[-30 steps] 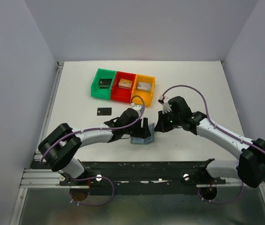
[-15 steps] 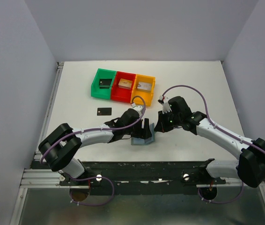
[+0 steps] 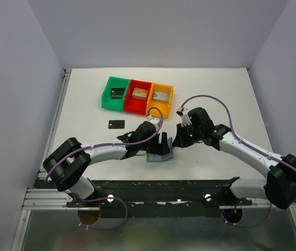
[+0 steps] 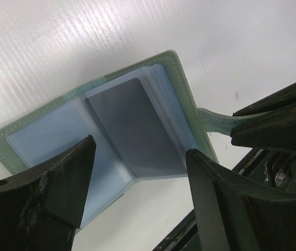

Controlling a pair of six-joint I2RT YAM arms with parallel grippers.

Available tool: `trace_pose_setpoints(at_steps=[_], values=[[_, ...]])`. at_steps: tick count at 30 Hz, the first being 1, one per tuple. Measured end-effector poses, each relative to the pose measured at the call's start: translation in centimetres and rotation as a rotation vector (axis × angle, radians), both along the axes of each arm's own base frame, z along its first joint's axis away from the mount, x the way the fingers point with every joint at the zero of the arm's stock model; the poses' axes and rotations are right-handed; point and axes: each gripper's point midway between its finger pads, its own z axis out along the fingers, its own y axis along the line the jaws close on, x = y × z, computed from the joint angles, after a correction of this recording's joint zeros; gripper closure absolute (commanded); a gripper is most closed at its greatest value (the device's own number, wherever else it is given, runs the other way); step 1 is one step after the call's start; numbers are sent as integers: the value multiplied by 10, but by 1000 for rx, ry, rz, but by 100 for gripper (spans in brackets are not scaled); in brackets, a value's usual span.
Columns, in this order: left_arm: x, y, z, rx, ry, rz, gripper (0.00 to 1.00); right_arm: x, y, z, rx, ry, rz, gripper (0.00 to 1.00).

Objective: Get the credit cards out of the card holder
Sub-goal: Remove the credit card from the card holder.

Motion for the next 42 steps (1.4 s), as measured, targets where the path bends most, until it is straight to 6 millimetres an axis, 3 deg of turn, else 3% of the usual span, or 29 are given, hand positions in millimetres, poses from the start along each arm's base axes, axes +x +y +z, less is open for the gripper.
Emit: trace_pose_setpoints(at_steps=[11,23,36,42], values=[[1,-2,2,2,-1,0,20,0,0,0,0,0,1,100],[4,11,-8,69,-3,49,21,0,0,0,0,1,1,100],[12,29,9,103,-63,123,20,0,0,0,0,1,1,100],[16,48,15,105,-81,164,20,0,0,0,0,1,1,100]])
